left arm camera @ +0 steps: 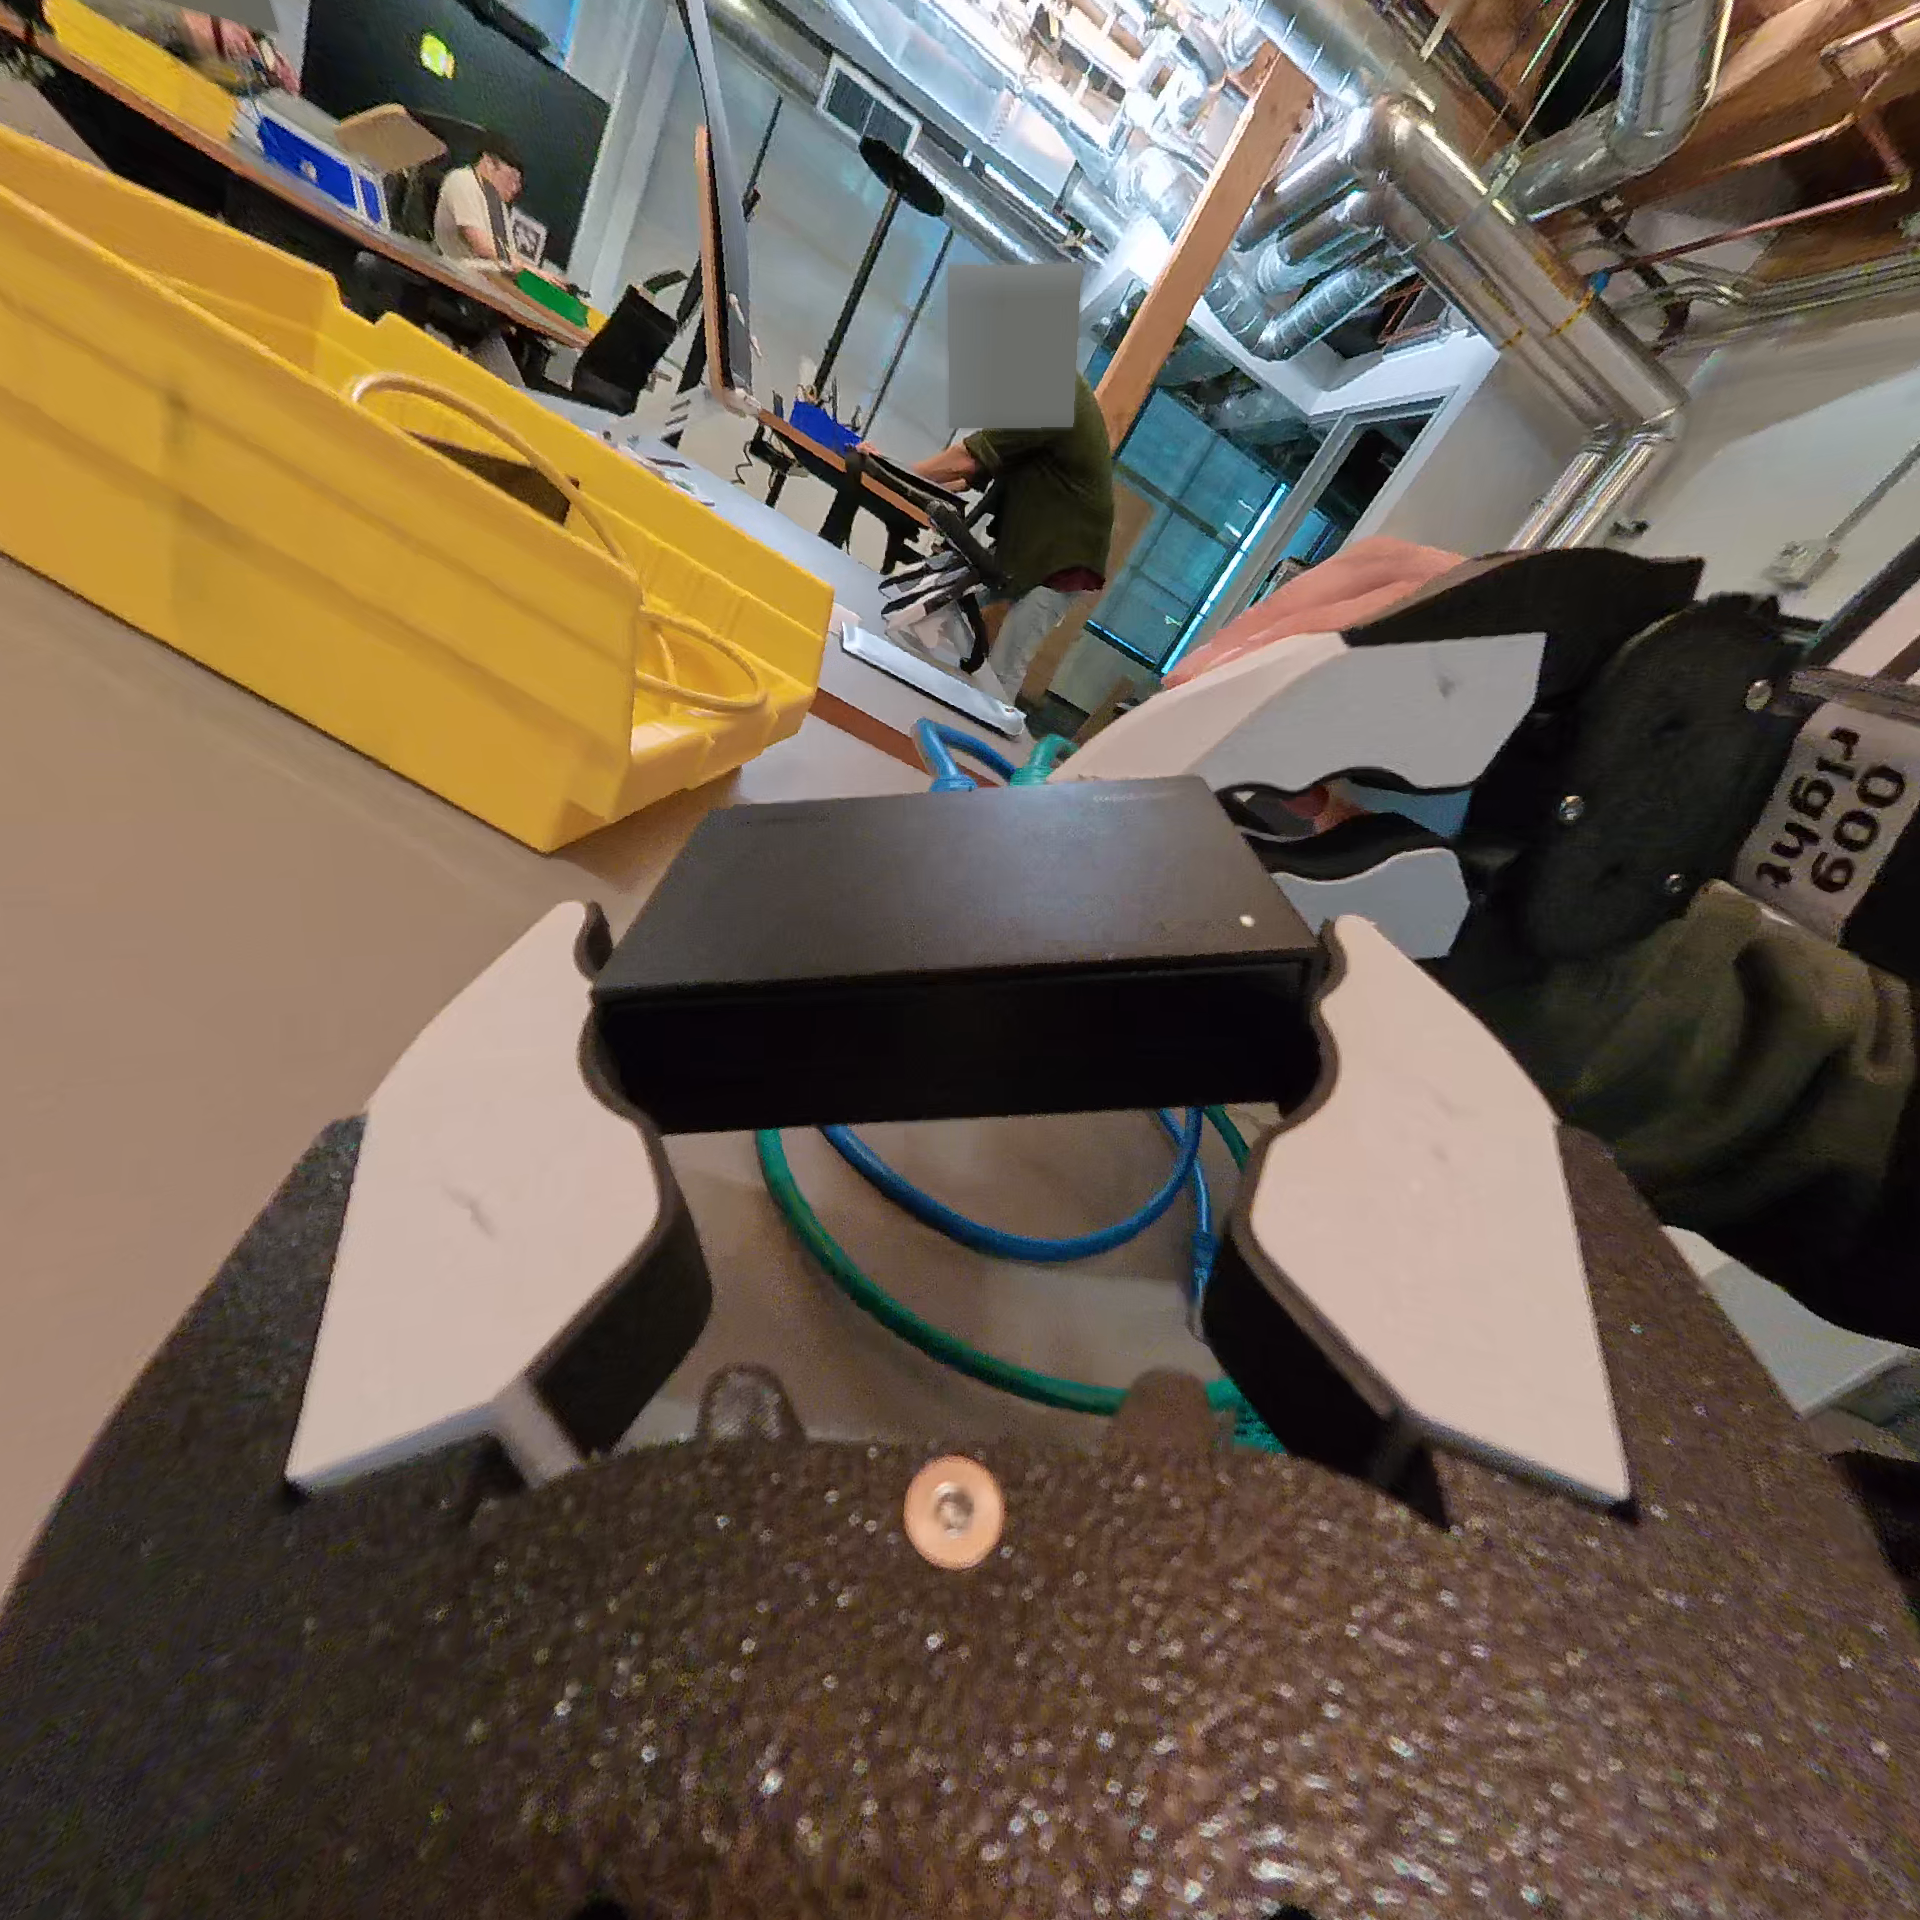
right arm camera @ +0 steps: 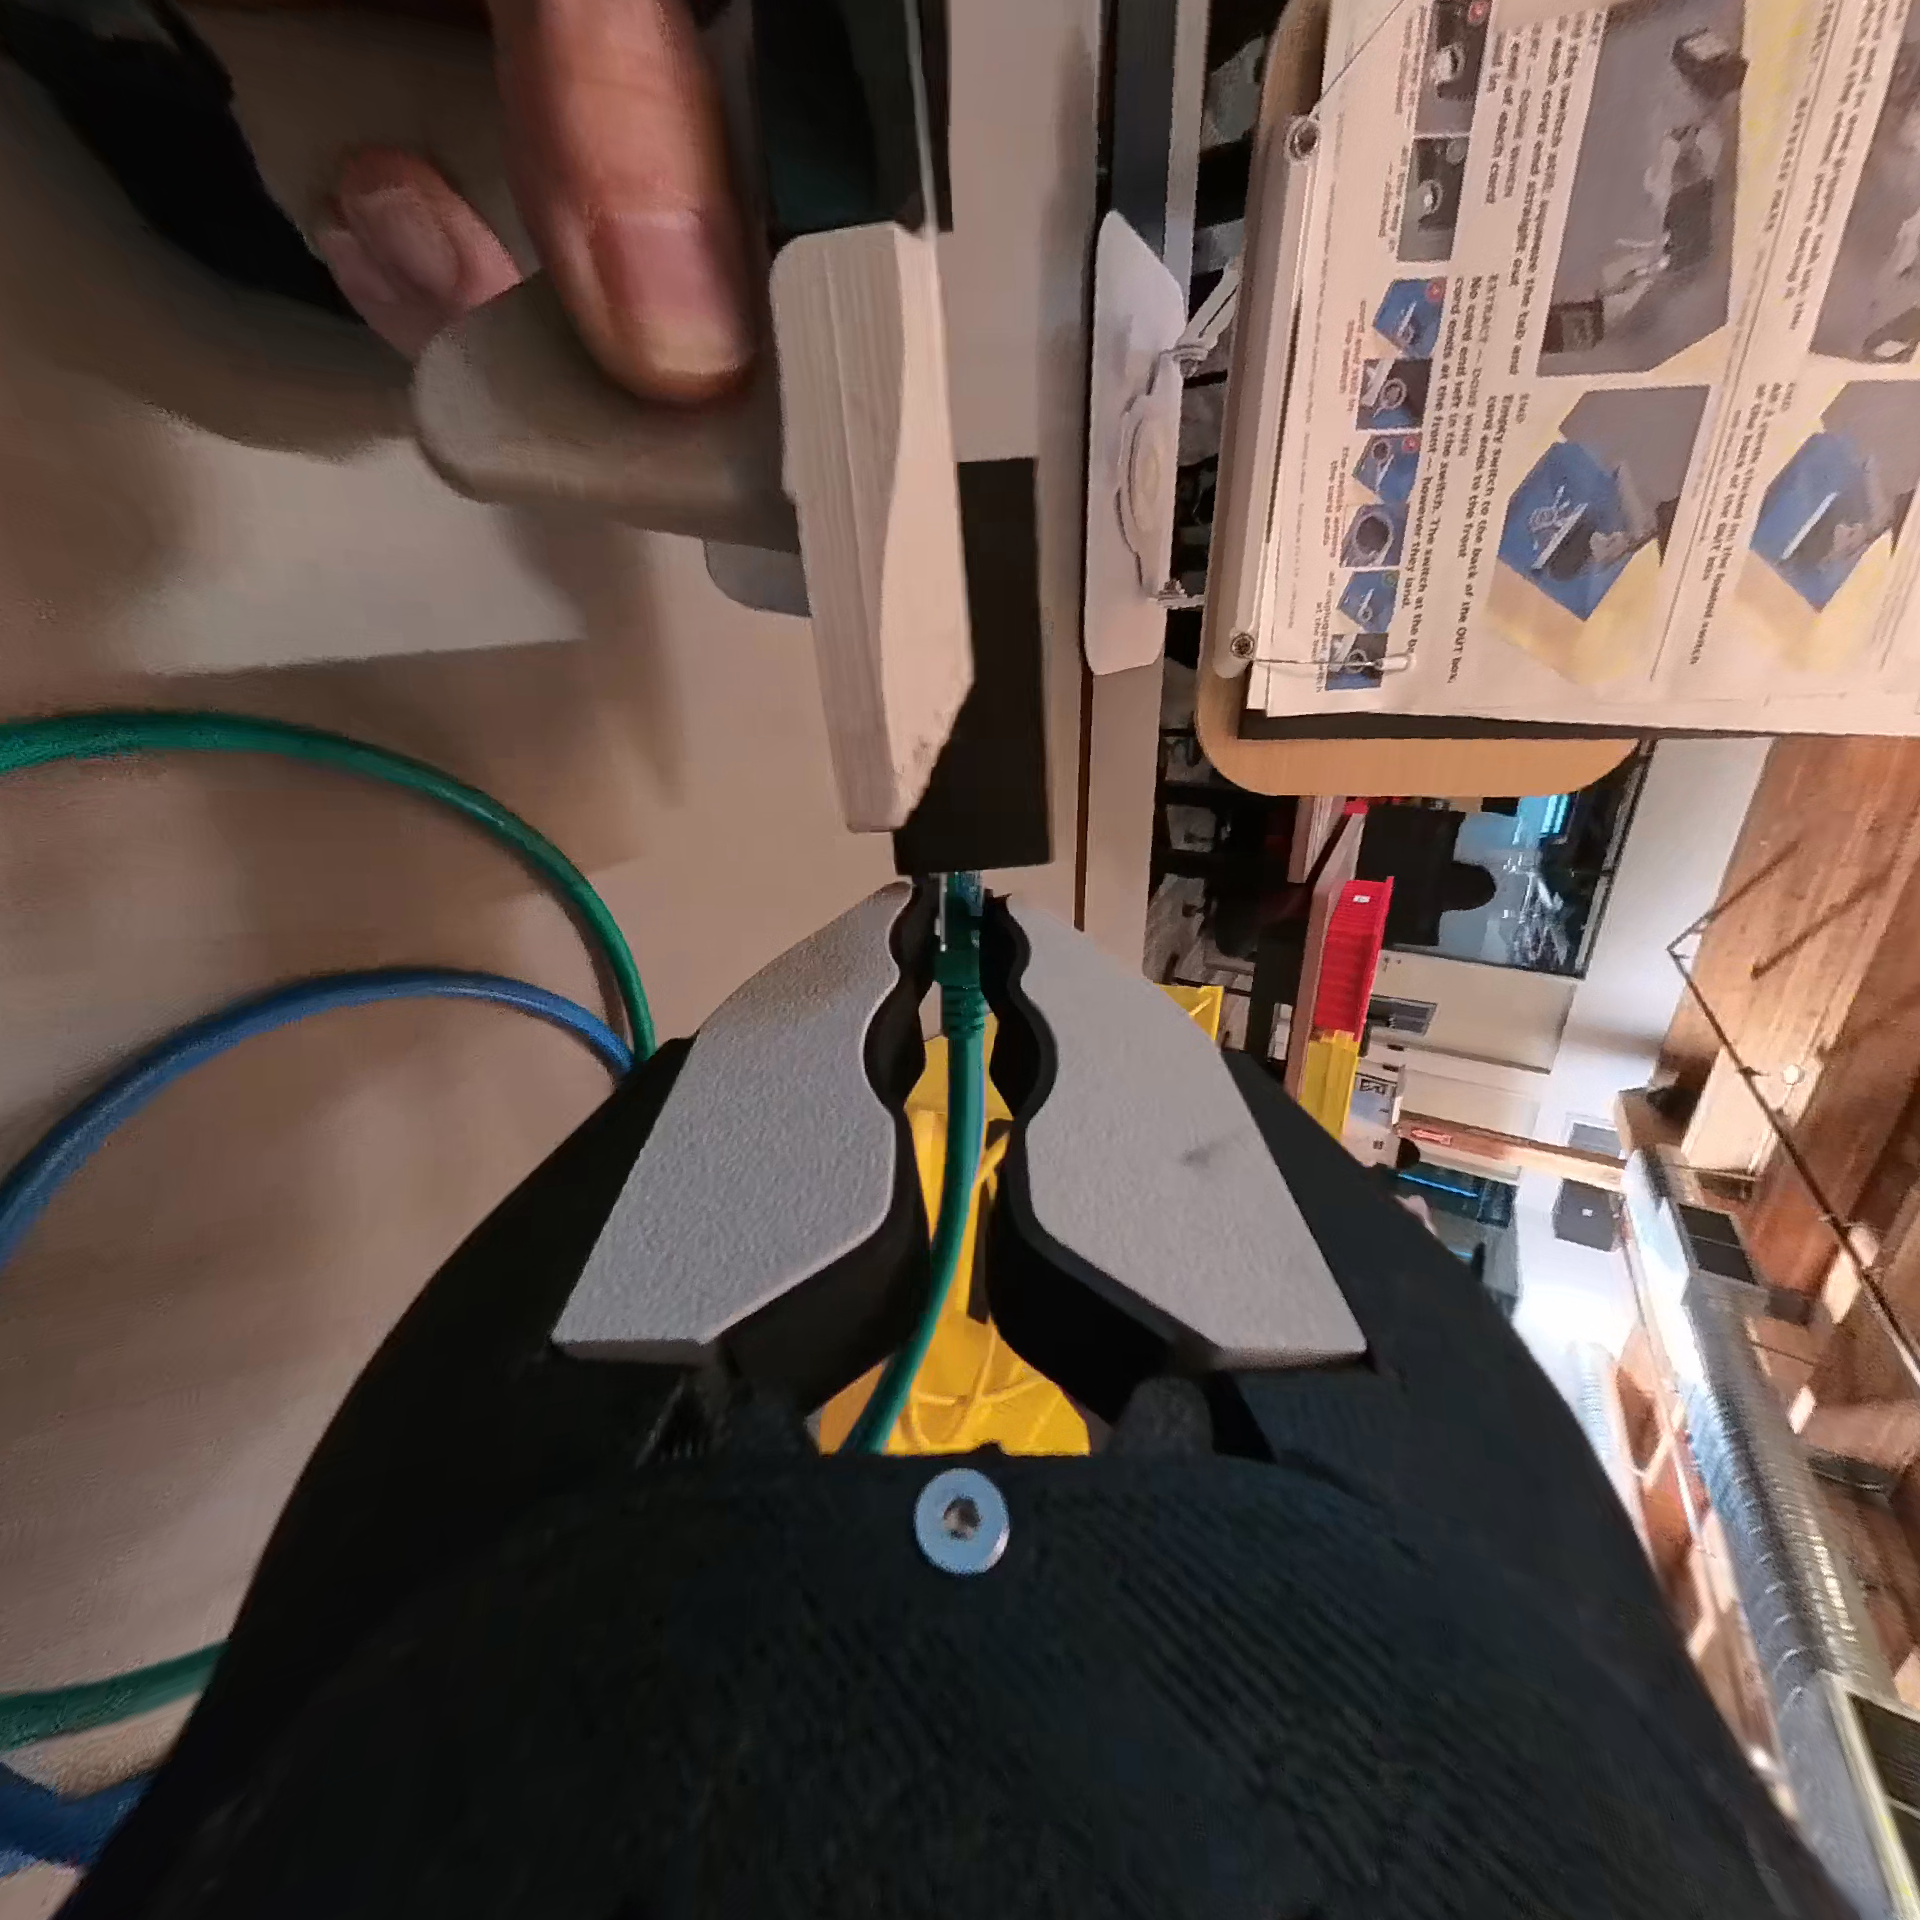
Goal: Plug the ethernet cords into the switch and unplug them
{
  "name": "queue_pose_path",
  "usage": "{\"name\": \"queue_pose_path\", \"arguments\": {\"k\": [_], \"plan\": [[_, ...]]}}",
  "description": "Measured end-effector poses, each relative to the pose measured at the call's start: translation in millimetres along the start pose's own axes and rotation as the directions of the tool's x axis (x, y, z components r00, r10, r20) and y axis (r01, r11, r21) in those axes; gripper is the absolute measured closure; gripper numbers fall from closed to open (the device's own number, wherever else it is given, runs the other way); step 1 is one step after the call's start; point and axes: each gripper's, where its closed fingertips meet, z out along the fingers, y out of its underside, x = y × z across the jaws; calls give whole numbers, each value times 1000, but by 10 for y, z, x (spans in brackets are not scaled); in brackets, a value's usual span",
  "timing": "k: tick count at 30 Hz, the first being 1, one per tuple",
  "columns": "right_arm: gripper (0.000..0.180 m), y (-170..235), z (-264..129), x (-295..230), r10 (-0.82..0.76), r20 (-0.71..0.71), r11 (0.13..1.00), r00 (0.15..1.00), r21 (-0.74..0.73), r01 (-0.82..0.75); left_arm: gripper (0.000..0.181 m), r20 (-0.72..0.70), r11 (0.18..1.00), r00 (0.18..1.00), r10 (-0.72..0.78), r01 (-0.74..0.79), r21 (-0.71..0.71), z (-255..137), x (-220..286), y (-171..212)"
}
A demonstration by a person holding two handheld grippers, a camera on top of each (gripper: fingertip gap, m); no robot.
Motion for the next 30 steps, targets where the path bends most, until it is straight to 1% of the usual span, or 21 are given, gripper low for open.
{"name": "queue_pose_path", "arguments": {"k": [2,4,6,9,11,13,16,20,22,24,25,30], "plan": [[172,-9,-23,-16,-29,2,1000,1000,-4,29,60,6,999,999,32,-32,13,-12,16,-40],[173,65,-29,-42,-72,8,997,997,-27,72,60,-18,998,1000,-8,9,55,-63,16,-117],[173,114,-52,-51,-52,5,999,999,-9,52,60,-4,996,999,-37,37,84,-129,-47,-171],[173,113,-139,61,5,-35,999,999,32,-3,60,13,996,1000,6,-7,92,-138,-30,-208],[173,106,-225,206,14,-81,999,997,49,-10,59,35,994,999,23,-26,108,-136,-40,-230],[173,83,-365,391,51,-128,995,991,96,-38,59,88,986,996,35,-49,162,-205,-101,-320],[173,52,-690,751,192,-180,962,965,228,-149,59,176,961,984,33,-79,265,-412,-224,-516],[173,186,-1194,1342,285,-311,931,906,315,-184,60,272,921,962,1,-106,374,-672,-369,-694],[173,323,-1377,1605,279,-382,940,881,297,-168,60,286,908,958,-4,-116,402,-751,-389,-753],[173,494,-1466,1820,255,-436,955,863,251,-155,60,306,902,952,-11,-123,415,-795,-420,-770],[173,549,-1497,1913,258,-448,955,856,253,-156,60,305,903,952,-16,-117,414,-795,-426,-767],[173,896,-1462,2385,231,-516,971,825,169,-166,60,318,911,948,5,-135,388,-756,-419,-741]]}}
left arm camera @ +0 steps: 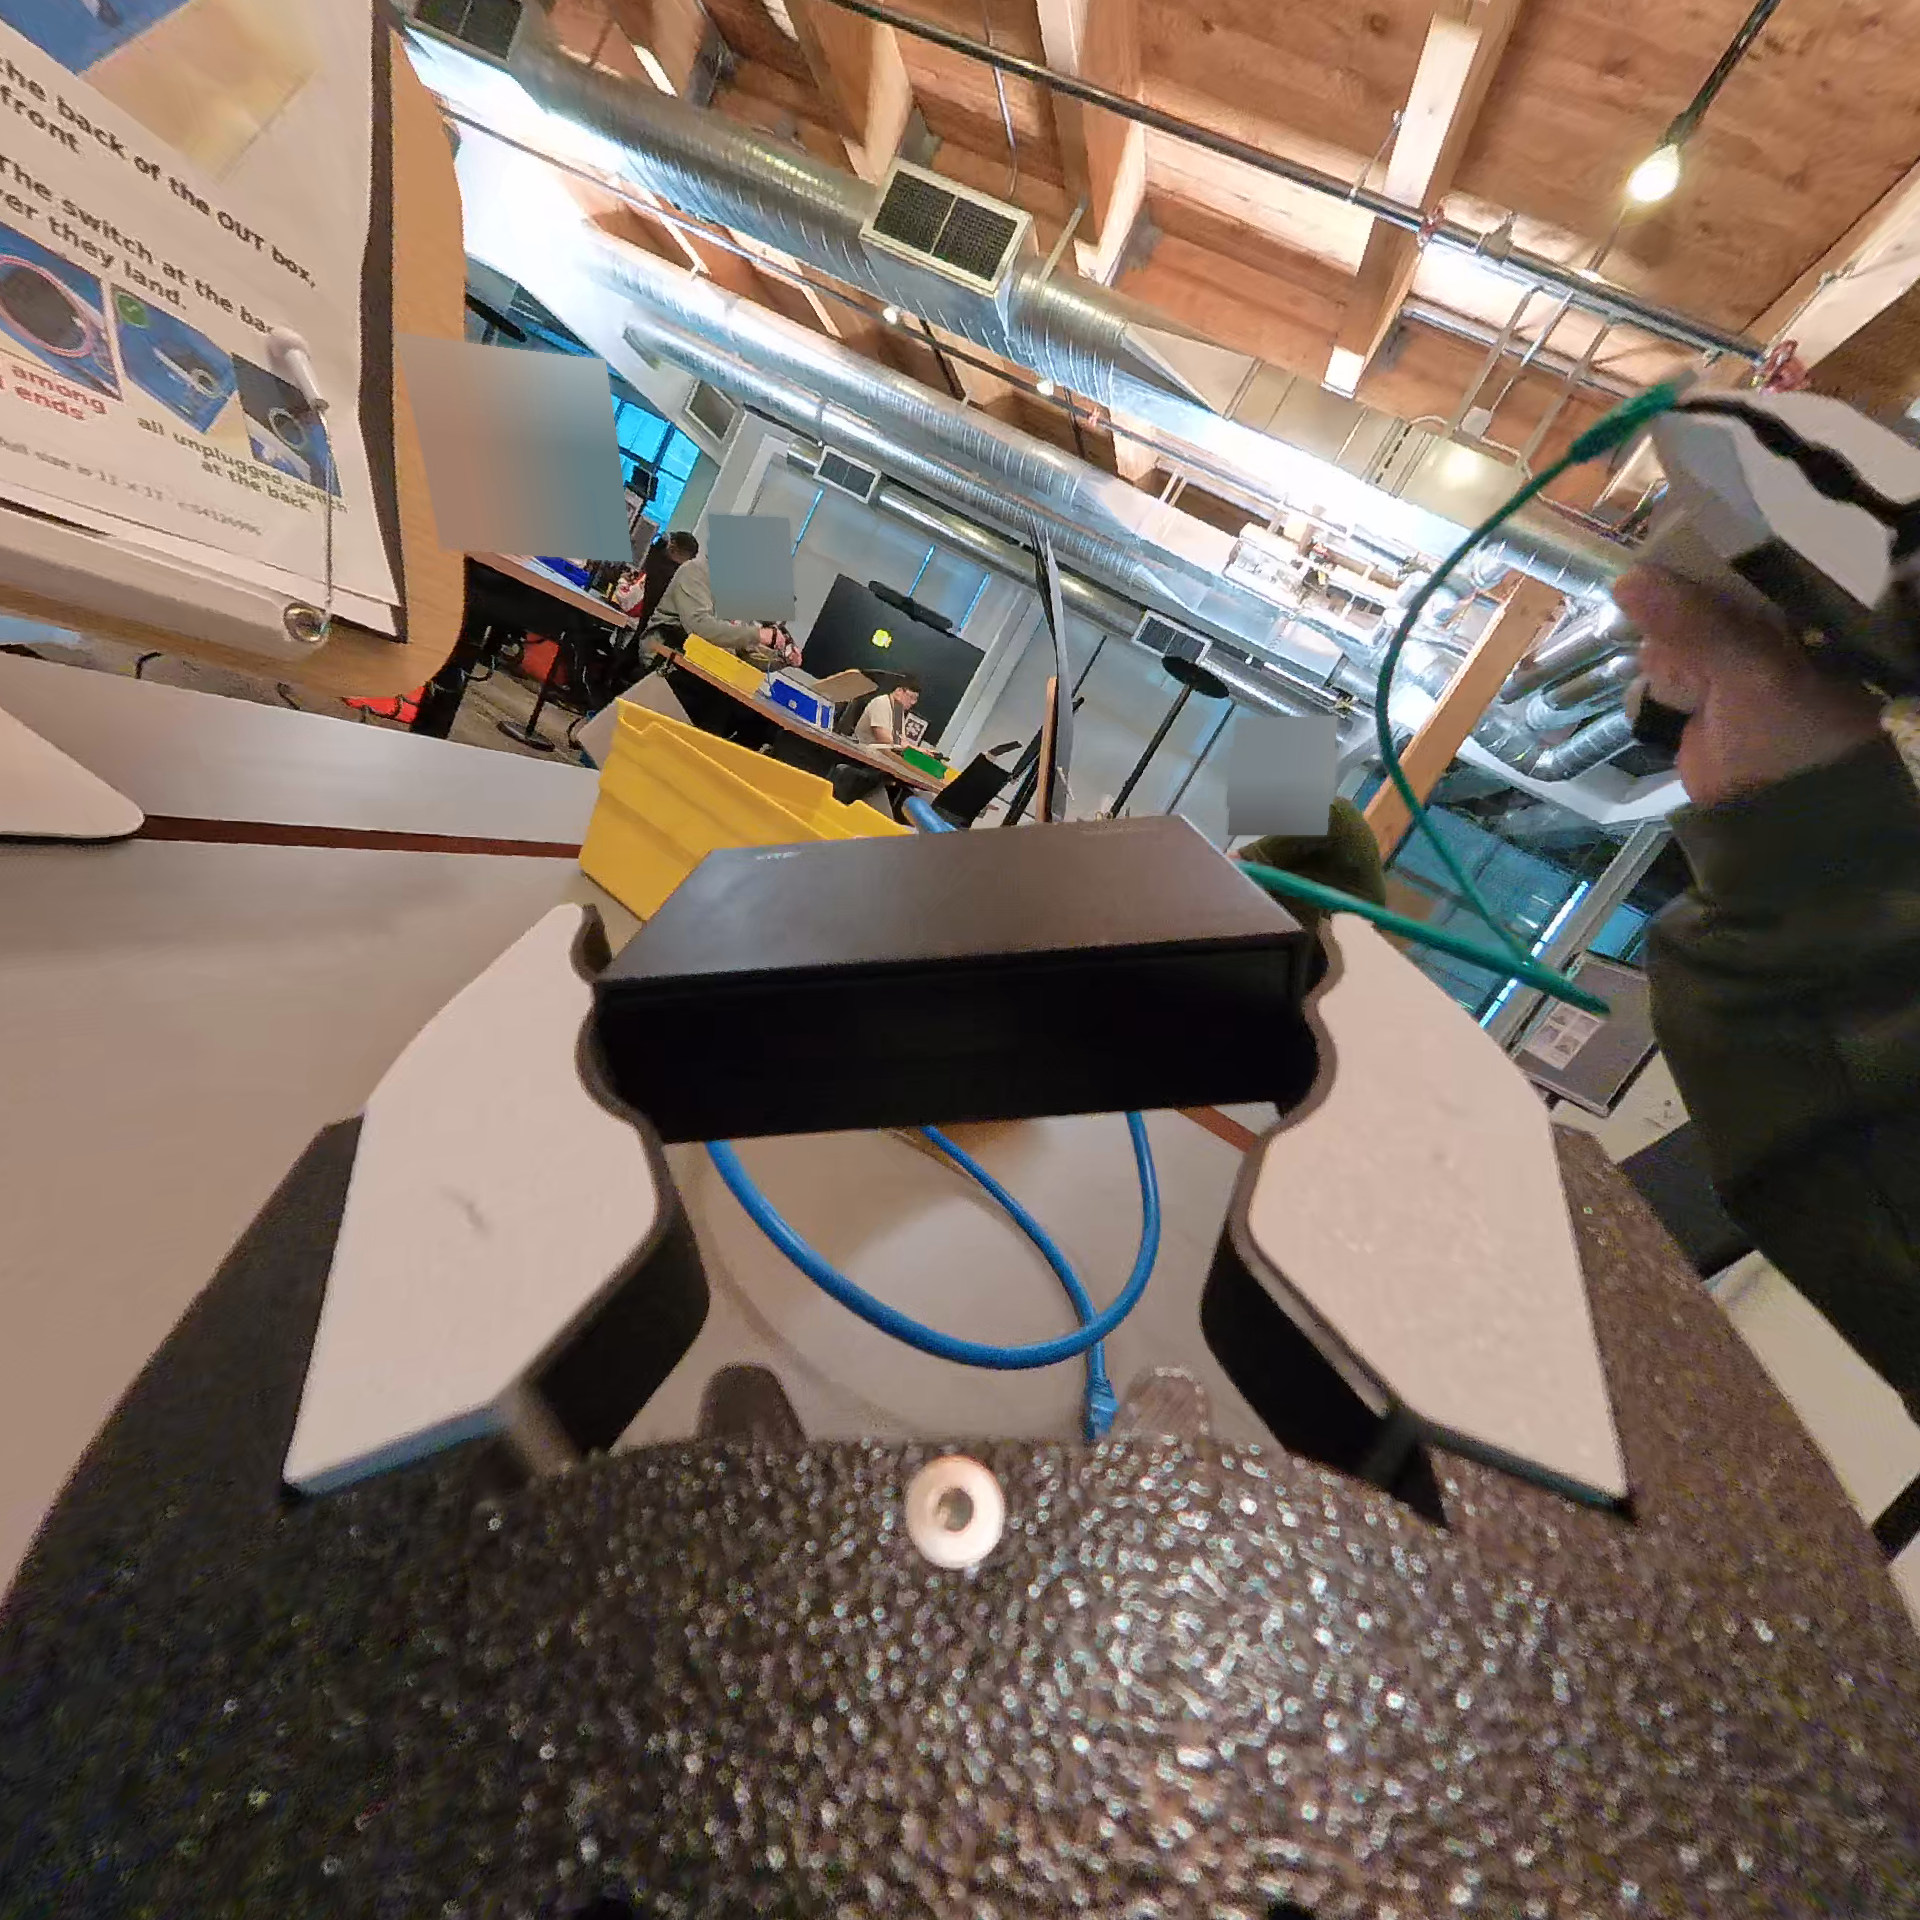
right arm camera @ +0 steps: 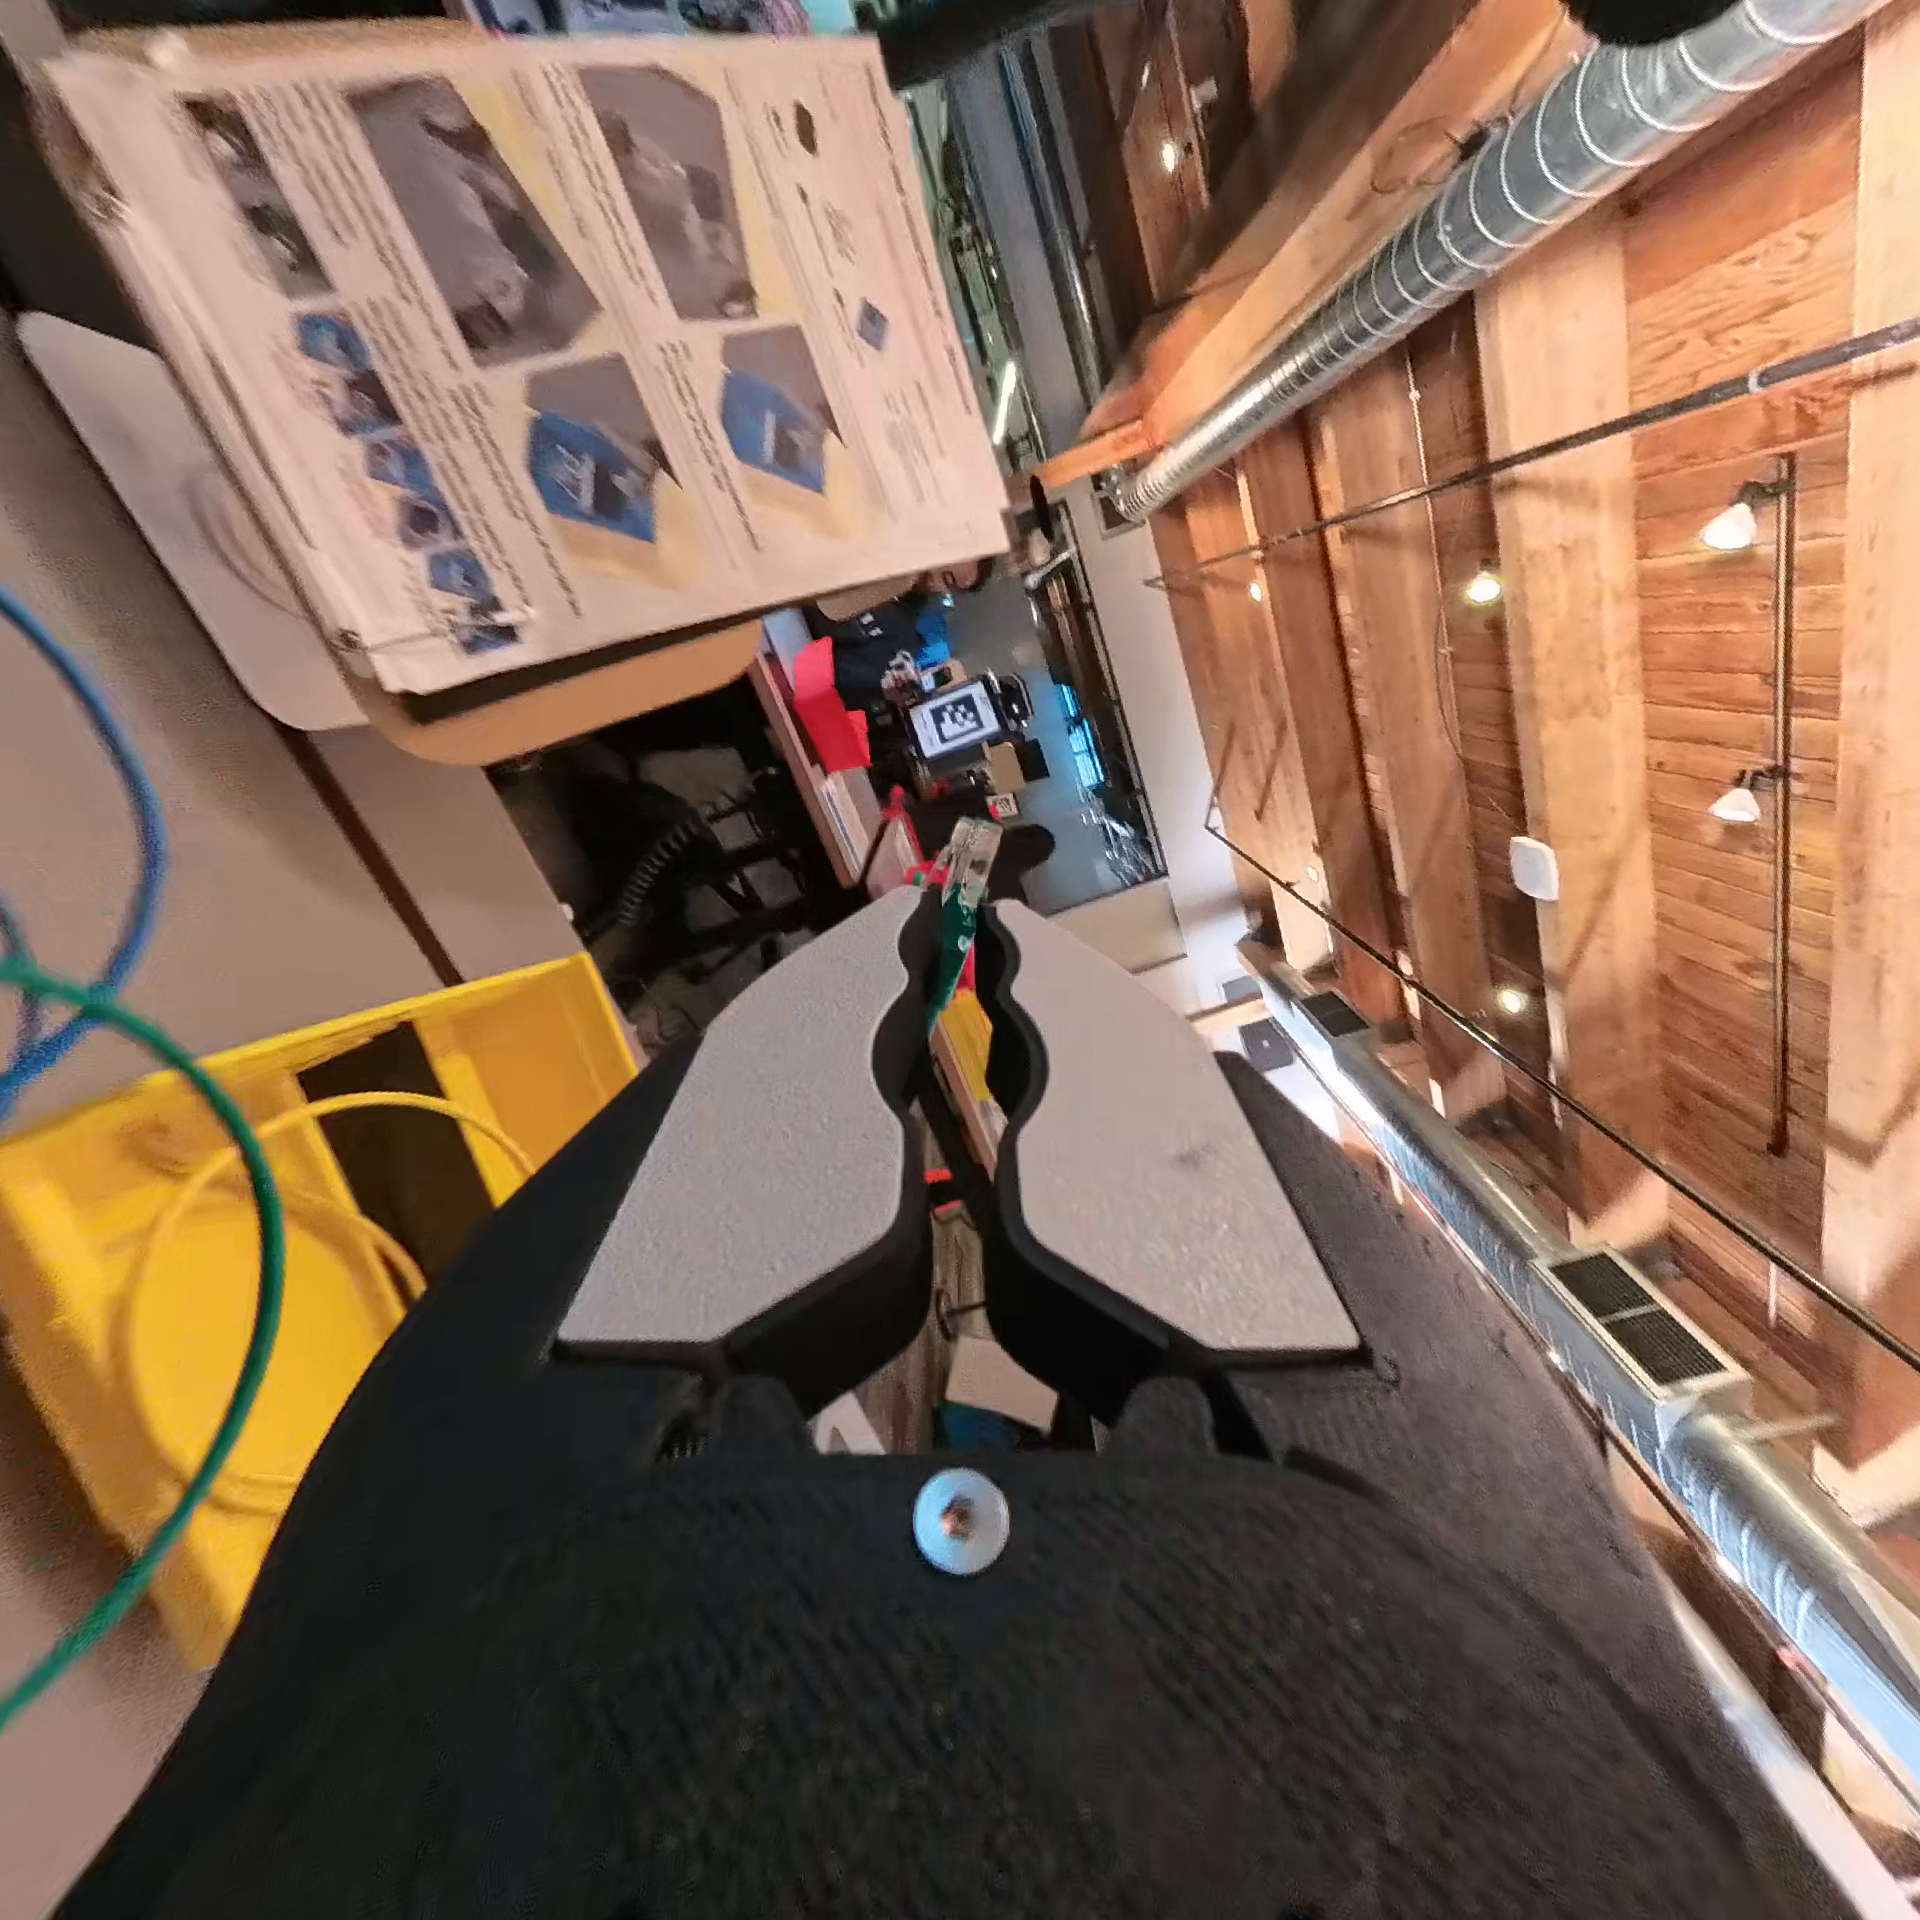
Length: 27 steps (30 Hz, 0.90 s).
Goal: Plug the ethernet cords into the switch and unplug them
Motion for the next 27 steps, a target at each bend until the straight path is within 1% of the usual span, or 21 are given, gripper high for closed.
{"name": "queue_pose_path", "arguments": {"k": [2,7,11,16,19,21,23,27], "plan": [[173,92,134,168,-34,-30,999,999,-29,33,60,-6,1000,1000,5,-5,-13,12,14,23],[173,402,537,441,-100,-38,987,994,-130,94,60,-29,1000,1000,11,-12,-28,33,63,52],[173,506,749,641,-40,-70,991,997,-132,31,60,-46,999,999,15,-17,-44,54,103,86],[173,680,1048,767,-102,-73,978,992,-191,87,60,-62,998,998,19,-23,-55,72,140,113],[173,883,1233,601,-94,-37,971,995,-223,83,60,-68,998,997,20,-25,-66,84,152,143],[173,1023,1299,373,-28,-13,975,1000,-222,24,60,-74,997,997,22,-27,-68,86,164,148],[173,1196,1318,41,24,35,971,999,-237,-15,60,-75,997,997,23,-28,-67,84,163,145],[173,1487,1225,-715,43,140,967,989,-254,-6,59,-79,998,997,16,-21,-63,80,165,135]]}}
